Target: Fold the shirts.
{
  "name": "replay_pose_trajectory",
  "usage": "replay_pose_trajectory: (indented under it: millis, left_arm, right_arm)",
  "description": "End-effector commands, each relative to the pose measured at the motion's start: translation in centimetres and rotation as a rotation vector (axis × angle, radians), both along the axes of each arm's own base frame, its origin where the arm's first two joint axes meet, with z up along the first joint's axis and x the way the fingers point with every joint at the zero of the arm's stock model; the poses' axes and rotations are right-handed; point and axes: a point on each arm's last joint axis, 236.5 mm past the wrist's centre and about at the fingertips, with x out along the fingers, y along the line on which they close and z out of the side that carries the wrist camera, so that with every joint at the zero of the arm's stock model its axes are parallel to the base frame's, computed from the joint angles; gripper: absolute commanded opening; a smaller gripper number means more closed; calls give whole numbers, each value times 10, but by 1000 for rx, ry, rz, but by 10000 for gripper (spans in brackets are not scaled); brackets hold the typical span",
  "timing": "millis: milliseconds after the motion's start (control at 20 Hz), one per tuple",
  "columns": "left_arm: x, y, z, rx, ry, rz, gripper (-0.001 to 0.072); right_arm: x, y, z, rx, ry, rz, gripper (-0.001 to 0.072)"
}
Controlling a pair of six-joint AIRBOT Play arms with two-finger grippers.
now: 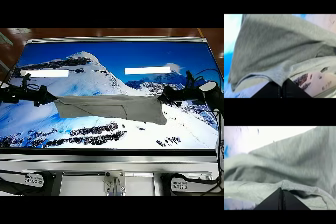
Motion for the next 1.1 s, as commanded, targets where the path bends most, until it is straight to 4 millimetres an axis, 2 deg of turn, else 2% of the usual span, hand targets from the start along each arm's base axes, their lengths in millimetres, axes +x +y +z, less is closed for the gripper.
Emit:
replay_pose_trajectory:
  millis: [0,150,350,400,450,500,550,600,650,750,800,850,950,1050]
  left_arm:
    - [32,-25,-18,-39,27,-31,37]
    - [35,-39,-37,-70,90,-86,38]
    - [23,-35,-64,-58,198,-91,48]
    - [20,-32,-68,-35,205,-97,75]
    - [19,-29,-70,-20,209,-102,121]
    - [19,-28,-70,-20,209,-98,320]
    - [20,-25,-68,-23,216,-82,448]
    - [21,-20,-64,-27,215,-78,472]
    - [22,-15,-57,-32,211,-80,472]
    - [26,1,-37,-38,198,-64,471]
    - [30,8,-25,-34,180,-50,470]
    - [31,13,-15,-28,158,-46,470]
    - [33,14,3,-16,121,-45,469]
    - [32,5,17,-5,93,-65,469]
  right_arm:
    - [43,-15,-11,-19,-48,-65,61]
    - [55,-25,-28,-37,-52,-111,61]
    - [59,-29,-51,-41,-26,-133,61]
    - [57,-28,-56,-37,-11,-128,61]
    - [55,-27,-59,-34,-2,-125,62]
    - [55,-27,-59,-35,-2,-123,77]
    - [56,-28,-56,-36,-9,-123,198]
    - [56,-32,-49,-44,-29,-112,462]
    - [53,-38,-39,-60,-49,-88,581]
    - [34,-64,-27,-141,-39,-37,581]
    - [17,-82,-29,-196,11,-20,582]
    - [0,-96,-37,-216,83,-22,655]
    - [-28,-99,-54,-175,207,7,678]
    - [-34,-83,-73,-104,258,41,678]
